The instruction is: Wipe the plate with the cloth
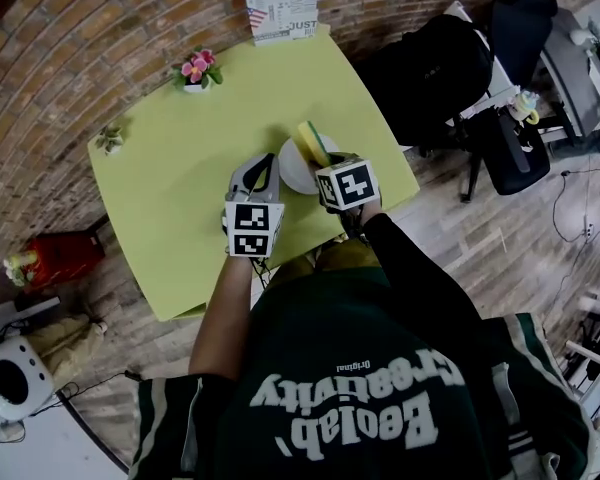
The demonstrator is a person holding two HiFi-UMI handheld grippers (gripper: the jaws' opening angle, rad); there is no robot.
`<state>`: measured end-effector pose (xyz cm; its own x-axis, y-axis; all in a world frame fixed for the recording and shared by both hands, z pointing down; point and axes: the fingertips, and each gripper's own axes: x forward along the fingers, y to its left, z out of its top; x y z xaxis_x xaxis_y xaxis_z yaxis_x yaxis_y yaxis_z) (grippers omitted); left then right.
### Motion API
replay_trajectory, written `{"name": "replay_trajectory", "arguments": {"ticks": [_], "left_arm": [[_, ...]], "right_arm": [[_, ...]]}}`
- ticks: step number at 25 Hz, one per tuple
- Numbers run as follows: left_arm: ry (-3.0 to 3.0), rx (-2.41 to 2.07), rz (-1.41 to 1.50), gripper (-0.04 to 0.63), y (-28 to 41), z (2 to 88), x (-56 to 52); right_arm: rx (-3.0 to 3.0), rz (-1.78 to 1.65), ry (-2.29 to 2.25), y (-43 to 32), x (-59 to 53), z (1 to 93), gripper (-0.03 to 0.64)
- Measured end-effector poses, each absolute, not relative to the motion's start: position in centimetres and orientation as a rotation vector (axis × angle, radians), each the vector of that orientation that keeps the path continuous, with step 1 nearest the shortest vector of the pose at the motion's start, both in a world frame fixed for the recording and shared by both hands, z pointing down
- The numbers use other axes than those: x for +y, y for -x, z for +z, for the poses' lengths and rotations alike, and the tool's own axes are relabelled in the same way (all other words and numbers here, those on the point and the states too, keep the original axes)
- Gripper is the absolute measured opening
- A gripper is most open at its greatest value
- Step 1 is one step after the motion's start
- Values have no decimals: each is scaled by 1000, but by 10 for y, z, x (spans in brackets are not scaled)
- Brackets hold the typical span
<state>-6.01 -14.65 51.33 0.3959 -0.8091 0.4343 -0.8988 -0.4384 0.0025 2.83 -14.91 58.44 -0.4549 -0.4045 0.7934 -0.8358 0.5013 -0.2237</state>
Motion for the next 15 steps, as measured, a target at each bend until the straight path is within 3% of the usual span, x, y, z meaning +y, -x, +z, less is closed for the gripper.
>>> {"name": "replay_trajectory", "arguments": {"ticks": [15], "left_arm": [[-2336, -1588, 541, 6, 94, 519, -139]], "right_arm": [[-2055, 605, -804, 23, -122, 612, 155]]}}
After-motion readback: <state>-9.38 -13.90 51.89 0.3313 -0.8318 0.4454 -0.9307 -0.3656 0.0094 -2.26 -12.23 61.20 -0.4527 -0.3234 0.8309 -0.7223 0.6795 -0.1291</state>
